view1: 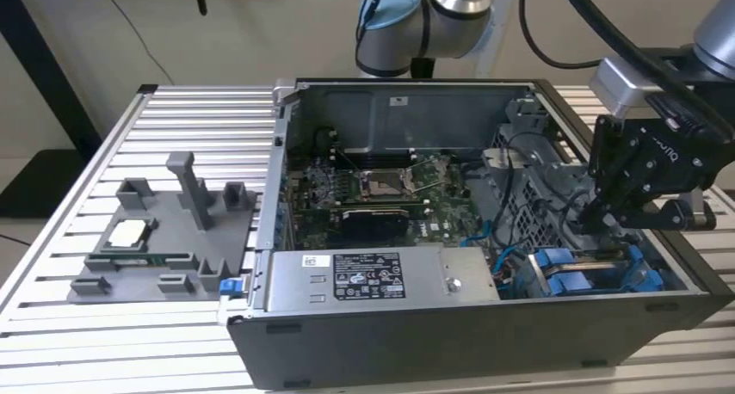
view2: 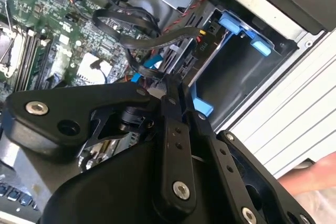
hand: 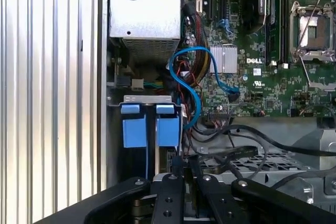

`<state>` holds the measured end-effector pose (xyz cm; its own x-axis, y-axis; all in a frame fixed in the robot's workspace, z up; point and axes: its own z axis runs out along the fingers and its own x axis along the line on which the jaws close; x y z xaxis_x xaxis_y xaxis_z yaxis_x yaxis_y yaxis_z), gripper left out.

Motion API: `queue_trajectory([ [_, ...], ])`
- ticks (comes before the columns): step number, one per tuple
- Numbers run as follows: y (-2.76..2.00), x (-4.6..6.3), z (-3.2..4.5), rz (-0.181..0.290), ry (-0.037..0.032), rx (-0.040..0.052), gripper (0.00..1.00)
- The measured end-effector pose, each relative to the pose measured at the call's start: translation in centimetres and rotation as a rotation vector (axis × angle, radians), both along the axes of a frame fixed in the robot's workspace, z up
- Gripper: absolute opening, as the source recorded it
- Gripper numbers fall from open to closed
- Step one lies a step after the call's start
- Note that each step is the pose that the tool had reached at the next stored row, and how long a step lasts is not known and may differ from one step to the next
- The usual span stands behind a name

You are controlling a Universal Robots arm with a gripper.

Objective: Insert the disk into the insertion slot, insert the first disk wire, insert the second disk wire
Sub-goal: 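Insert the second disk wire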

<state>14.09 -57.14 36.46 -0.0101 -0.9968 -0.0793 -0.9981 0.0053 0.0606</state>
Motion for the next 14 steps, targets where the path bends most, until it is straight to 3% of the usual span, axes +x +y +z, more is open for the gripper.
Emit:
queue_trajectory([
  [5,-0.42,0.0,-0.23,0.000,-0.0058,-0.0161,0.16],
  [12,-0.46,0.0,-0.93,0.000,-0.0341,-0.0178,0.16],
  [14,-0.46,0.0,-1.26,0.000,-0.0390,-0.0179,0.16],
])
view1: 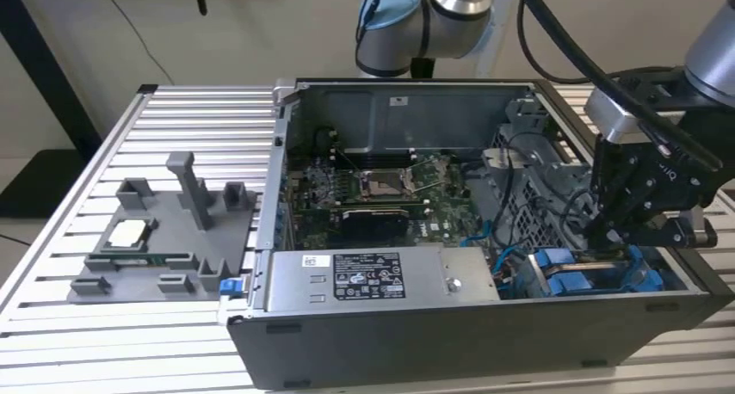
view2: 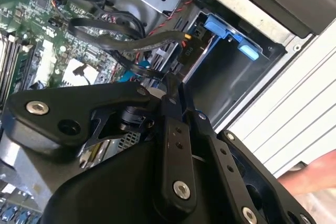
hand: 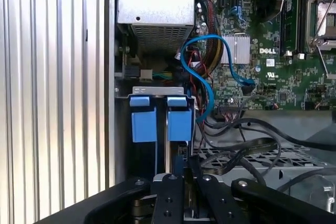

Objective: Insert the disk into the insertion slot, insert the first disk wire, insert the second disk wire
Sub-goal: 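Insert the second disk wire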

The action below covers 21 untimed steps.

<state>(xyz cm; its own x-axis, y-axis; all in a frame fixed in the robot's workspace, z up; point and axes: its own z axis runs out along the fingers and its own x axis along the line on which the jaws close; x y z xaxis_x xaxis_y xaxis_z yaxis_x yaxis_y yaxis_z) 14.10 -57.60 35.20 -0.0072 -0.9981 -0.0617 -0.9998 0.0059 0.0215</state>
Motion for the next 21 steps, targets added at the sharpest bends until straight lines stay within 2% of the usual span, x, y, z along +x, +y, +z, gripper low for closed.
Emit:
queue_trajectory([
  [3,0.01,-0.01,-0.48,0.000,-0.0024,-0.0002,0.16],
  [9,0.01,0.04,-0.54,0.000,-0.0027,-0.0002,0.16],
  [17,0.13,0.08,-0.76,0.001,-0.0104,0.0005,0.16],
  [21,0.25,0.12,-0.81,0.001,-0.0109,0.0011,0.16],
])
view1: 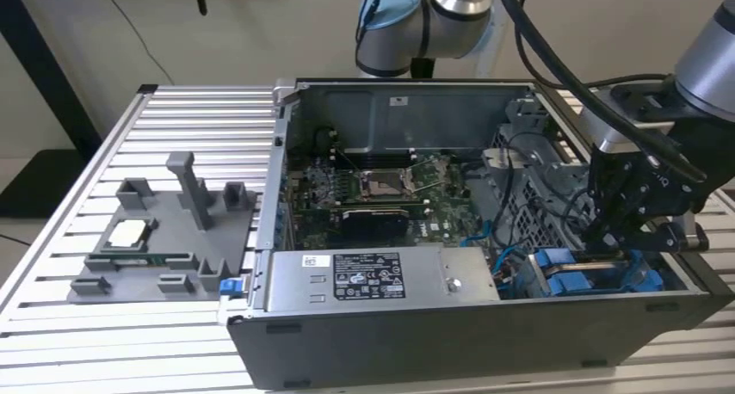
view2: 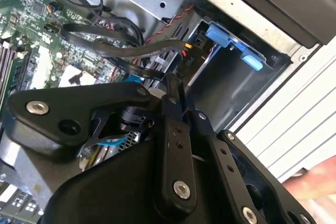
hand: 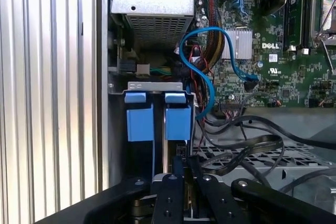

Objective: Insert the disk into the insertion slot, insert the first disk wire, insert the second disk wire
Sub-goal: 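Insert the second disk wire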

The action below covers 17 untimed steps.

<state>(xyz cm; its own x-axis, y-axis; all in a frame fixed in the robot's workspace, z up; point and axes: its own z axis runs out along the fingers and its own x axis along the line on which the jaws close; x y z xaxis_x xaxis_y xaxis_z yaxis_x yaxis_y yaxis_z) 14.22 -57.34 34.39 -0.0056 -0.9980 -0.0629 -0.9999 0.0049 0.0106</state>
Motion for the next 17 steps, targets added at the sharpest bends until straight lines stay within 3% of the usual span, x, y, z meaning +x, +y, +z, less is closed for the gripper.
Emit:
queue_trajectory([
  [6,0.02,0.14,-0.12,0.001,-0.0007,0.0000,0.16],
  [13,0.02,0.13,-0.78,0.002,-0.0045,-0.0009,0.16],
  [16,0.02,0.13,-0.87,0.002,-0.0047,0.0009,0.18],
  [17,0.02,0.13,-0.76,0.002,-0.0047,0.0012,0.24],
])
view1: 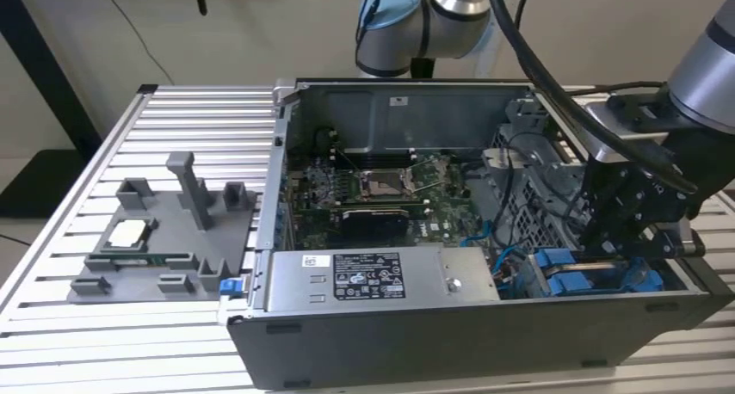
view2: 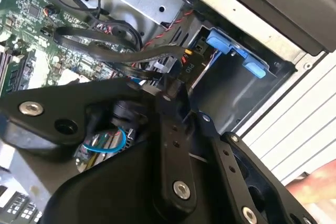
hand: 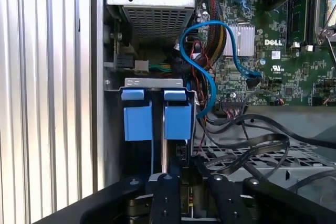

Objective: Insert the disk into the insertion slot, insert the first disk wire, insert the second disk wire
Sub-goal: 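Insert the second disk wire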

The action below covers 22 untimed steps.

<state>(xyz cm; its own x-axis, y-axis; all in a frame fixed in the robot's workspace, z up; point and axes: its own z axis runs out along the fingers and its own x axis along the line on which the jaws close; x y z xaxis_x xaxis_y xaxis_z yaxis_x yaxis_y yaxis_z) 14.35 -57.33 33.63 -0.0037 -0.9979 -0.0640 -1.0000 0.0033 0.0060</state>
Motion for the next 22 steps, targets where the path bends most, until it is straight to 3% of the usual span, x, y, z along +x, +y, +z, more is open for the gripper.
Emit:
queue_trajectory([
  [7,0.00,0.0,2.44,0.000,0.0000,-0.0006,0.24],
  [22,0.00,0.0,6.20,0.000,0.0000,-0.0022,0.24],
])
